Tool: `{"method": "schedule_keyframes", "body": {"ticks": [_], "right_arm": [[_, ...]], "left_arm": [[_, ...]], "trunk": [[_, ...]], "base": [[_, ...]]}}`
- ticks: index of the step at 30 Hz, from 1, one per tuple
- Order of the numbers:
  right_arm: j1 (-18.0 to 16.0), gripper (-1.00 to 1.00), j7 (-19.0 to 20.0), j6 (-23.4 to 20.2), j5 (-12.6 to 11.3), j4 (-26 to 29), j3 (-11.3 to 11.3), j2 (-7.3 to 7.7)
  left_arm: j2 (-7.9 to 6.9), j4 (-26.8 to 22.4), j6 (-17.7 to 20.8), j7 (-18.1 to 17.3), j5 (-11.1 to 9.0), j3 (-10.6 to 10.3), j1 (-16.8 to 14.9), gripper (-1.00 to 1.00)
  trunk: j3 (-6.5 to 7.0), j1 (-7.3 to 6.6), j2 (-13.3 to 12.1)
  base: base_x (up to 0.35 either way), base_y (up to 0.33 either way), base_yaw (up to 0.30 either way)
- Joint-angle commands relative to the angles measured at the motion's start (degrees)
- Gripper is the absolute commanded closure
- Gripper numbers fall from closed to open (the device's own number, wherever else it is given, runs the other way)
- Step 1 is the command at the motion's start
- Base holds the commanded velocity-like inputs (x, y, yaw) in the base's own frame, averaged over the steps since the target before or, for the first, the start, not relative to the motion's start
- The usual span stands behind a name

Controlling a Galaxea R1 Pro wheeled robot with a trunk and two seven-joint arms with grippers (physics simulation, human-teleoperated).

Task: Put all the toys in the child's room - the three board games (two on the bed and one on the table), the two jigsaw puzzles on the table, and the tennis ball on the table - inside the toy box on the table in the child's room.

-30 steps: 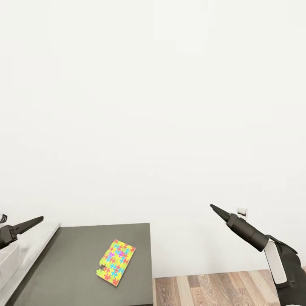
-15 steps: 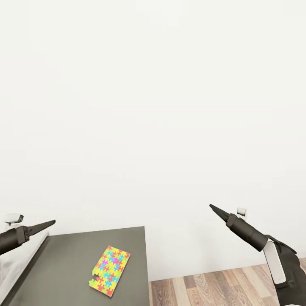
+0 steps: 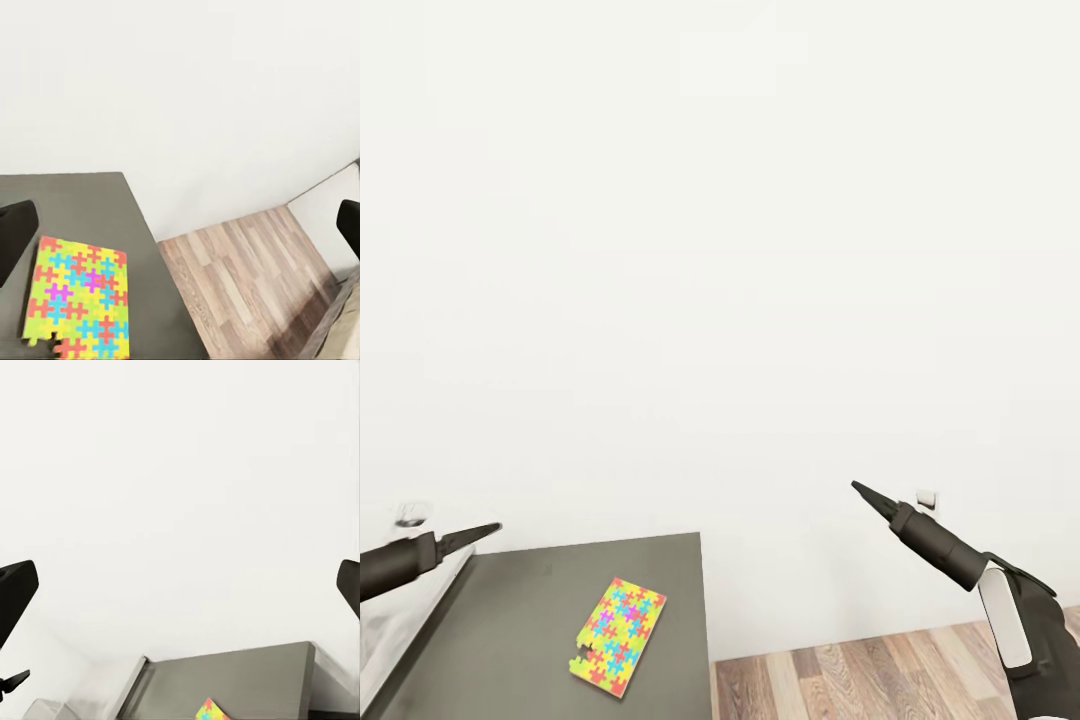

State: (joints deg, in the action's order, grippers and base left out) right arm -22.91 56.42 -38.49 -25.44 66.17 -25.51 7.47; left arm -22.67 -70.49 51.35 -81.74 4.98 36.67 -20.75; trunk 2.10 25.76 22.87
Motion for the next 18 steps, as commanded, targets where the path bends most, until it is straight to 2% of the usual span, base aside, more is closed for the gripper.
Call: {"method": "schedule_keyframes", "body": {"ticks": [1, 6, 8, 12, 14, 15, 17, 18], "right_arm": [[-0.02, -1.0, -0.29, -0.49, -0.26, -0.04, -0.03, 0.0], [-0.03, -1.0, -2.44, -2.15, -0.24, -0.07, -0.06, 0.02], [-0.03, -1.0, -2.89, -2.39, -0.23, -0.07, -0.06, 0.06], [-0.03, -1.0, -4.07, -2.7, -0.28, -0.08, -0.03, 0.51], [-0.03, -1.0, -4.37, -2.76, -0.25, -0.08, -0.01, 0.56], [-0.03, -1.0, -4.5, -2.78, -0.24, -0.08, 0.0, 0.55], [-0.03, -1.0, -4.63, -2.79, -0.2, -0.08, 0.01, 0.54], [-0.03, -1.0, -4.9, -2.8, -0.18, -0.08, 0.01, 0.5]], "left_arm": [[0.03, -0.01, 0.67, 0.25, 0.56, -0.36, -0.11, -1.0], [0.09, 0.14, 1.49, 7.82, 0.48, -5.32, -0.57, -1.0], [0.33, 0.33, 2.08, 9.99, 0.47, -6.23, -0.65, -1.0], [2.42, 1.81, 3.27, 17.13, 0.67, -8.54, -0.89, -1.0], [3.53, 2.79, 3.52, 21.2, 0.74, -9.76, -2.04, -1.0], [4.36, 3.5, 3.72, 24.06, 0.74, -11.0, -3.51, -1.0], [5.24, 4.39, 4.11, 26.89, 0.74, -12.59, -5.25, -1.0], [6.01, 5.79, 4.68, 29.72, 0.73, -14.38, -6.97, -1.0]], "trunk": [[-0.07, 0.02, 0.05], [-0.45, 0.02, 0.05], [-0.63, 0.02, 0.05], [-0.99, 0.02, 0.05], [-1.18, 0.02, 0.05], [-1.27, 0.02, 0.05], [-1.46, 0.02, 0.05], [-1.55, 0.02, 0.05]], "base": [[0.0, 0.0, 0.0], [0.0, 0.0, 0.0], [0.0, 0.0, 0.0], [0.0, 0.0, 0.0], [0.0, 0.0, 0.0], [0.0, 0.0, 0.0], [0.0, 0.0, 0.0], [0.0, 0.0, 0.0]]}}
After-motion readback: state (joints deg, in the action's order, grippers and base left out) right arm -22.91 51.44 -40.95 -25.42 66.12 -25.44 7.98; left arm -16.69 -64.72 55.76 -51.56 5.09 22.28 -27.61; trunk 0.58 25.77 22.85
